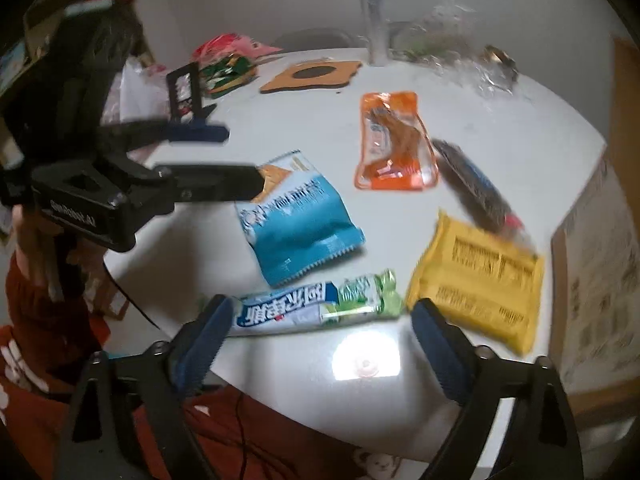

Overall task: Organize snacks
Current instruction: 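Grasp the blue cracker packet with the left tool while the right tool grasps the green candy stick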

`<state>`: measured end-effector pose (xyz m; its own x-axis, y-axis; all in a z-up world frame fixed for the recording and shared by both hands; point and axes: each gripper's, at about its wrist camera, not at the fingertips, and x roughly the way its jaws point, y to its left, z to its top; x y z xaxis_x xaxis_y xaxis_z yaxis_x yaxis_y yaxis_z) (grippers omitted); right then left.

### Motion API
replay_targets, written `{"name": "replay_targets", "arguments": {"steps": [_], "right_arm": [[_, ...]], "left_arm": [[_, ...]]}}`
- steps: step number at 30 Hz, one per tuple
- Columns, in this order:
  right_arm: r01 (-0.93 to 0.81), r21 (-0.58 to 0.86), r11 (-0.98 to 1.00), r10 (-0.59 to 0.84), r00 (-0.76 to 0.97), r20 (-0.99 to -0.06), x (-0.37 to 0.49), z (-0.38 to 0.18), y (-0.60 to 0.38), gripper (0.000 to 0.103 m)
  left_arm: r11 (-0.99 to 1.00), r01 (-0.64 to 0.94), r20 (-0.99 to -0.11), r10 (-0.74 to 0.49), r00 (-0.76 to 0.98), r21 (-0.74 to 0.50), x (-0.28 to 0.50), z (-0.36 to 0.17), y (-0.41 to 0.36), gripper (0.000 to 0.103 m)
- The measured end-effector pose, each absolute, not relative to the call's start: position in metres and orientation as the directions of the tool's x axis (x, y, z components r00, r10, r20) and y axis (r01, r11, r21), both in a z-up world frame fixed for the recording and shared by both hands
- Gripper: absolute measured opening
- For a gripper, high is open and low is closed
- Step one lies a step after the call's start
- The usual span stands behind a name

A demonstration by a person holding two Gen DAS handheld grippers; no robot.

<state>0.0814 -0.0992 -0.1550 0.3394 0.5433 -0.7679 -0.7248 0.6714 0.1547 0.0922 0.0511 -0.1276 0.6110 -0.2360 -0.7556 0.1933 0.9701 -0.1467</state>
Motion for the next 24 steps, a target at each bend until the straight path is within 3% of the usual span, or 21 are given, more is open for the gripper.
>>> {"name": "replay_targets", "arguments": {"steps": [3, 12, 13, 14, 15, 24], "right_arm": [[-0.692, 0.191, 0.696, 0.555, 0.35, -0.754, 0.079, -0.164, -0.108, 0.074], [-0.659, 0.199, 0.726, 0.552, 0.385, -0.74, 0.066, -0.168, -0.115, 0.074], [-0.655, 0.2, 0.729, 0.551, 0.388, -0.739, 0.063, -0.168, -0.116, 0.074], [-0.652, 0.198, 0.732, 0.549, 0.391, -0.739, 0.063, -0.168, -0.114, 0.074], [-0.65, 0.196, 0.734, 0.547, 0.395, -0.738, 0.061, -0.168, -0.114, 0.074], [-0.63, 0.259, 0.732, 0.574, 0.366, -0.733, 0.054, -0.173, -0.099, 0.074]], "left_arm": [[0.972, 0.191, -0.775, -0.226, 0.591, -0.138, 0.095, -0.14, 0.047, 0.101], [0.97, 0.21, -0.793, -0.221, 0.568, -0.12, 0.105, -0.153, 0.03, 0.101], [0.97, 0.209, -0.794, -0.222, 0.566, -0.122, 0.106, -0.154, 0.031, 0.098], [0.97, 0.209, -0.795, -0.224, 0.564, -0.124, 0.106, -0.154, 0.032, 0.087], [0.968, 0.212, -0.799, -0.233, 0.555, -0.135, 0.107, -0.156, 0.033, 0.083], [0.959, 0.206, -0.771, -0.279, 0.572, -0.194, 0.097, -0.15, 0.054, 0.065]]}}
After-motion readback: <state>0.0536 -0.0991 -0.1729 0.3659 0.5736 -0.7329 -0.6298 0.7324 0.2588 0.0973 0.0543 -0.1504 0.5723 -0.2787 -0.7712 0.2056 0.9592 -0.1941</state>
